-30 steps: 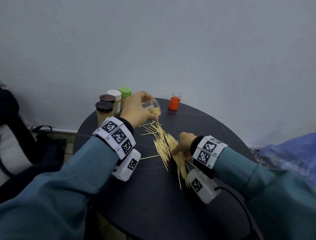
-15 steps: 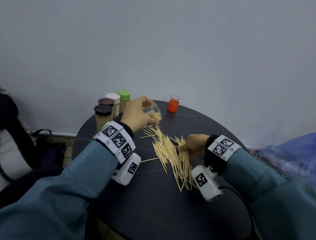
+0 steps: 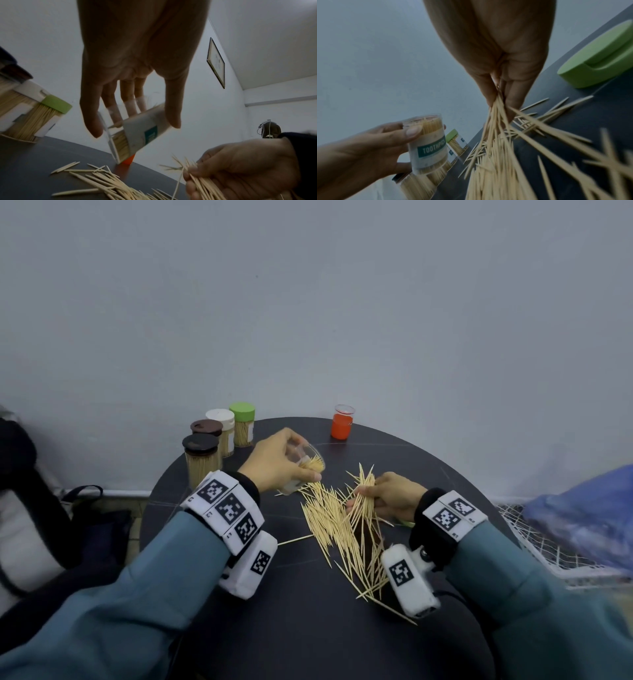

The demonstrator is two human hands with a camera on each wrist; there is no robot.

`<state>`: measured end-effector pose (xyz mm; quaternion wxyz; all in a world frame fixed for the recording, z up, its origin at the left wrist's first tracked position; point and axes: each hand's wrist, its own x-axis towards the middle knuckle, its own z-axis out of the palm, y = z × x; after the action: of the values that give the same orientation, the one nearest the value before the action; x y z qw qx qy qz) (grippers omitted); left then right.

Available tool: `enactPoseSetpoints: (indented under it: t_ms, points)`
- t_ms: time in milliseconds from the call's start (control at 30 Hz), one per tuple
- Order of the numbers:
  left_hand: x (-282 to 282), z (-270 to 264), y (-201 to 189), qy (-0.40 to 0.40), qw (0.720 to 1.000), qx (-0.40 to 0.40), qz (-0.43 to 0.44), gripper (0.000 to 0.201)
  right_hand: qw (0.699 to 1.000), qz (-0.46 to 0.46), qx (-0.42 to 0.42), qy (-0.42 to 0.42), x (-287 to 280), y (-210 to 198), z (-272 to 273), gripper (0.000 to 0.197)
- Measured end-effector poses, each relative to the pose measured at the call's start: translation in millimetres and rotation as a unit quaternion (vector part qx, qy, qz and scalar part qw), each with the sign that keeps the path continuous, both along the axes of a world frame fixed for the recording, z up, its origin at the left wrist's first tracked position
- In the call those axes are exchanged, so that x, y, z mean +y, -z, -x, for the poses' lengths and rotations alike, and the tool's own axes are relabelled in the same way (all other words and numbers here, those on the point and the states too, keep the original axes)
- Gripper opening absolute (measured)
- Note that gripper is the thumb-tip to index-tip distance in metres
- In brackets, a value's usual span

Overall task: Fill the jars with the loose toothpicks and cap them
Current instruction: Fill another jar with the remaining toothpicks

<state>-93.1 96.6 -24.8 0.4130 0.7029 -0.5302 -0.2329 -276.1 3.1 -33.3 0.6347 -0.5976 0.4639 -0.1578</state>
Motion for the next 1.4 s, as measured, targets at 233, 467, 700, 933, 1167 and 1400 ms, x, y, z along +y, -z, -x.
enactPoseSetpoints:
  t_ms: [233,467,700,933,1167,1400]
  points:
    - [-1.2,2.6,1.8,0.022,0.998,-0.026,-0.058,0.061,0.992,0.078,-0.090,0.032,2.6,-13.3,-6.5,0.013]
    - [-0.8,2.8,4.2,0.014,0.996,-0.027,-0.079,0.067,0.968,0.200,-0.137,0.069,3.2,-35.3,-27.2,0.019]
    - [2.1,6.5,4.0,-0.002,0.999,-0.025,-0.040,0.062,0.948,0.285,-0.111,0.089,17.4,-40.1,-58.1,0.017]
    - [2.4,10.3,3.6,-0.018,1.000,-0.020,-0.004,0.050,0.938,0.314,-0.072,0.125,29.1,-19.5,-84.1,0.025]
    - [0.8,7.6,3.3,-0.048,0.998,-0.019,0.019,0.039,0.933,0.344,0.005,0.104,45.4,-6.0,-86.0,0.028]
    - [1.6,8.8,3.2,-0.033,0.999,-0.021,0.019,0.047,0.955,0.263,-0.100,0.090,48.7,-7.8,-83.9,0.021]
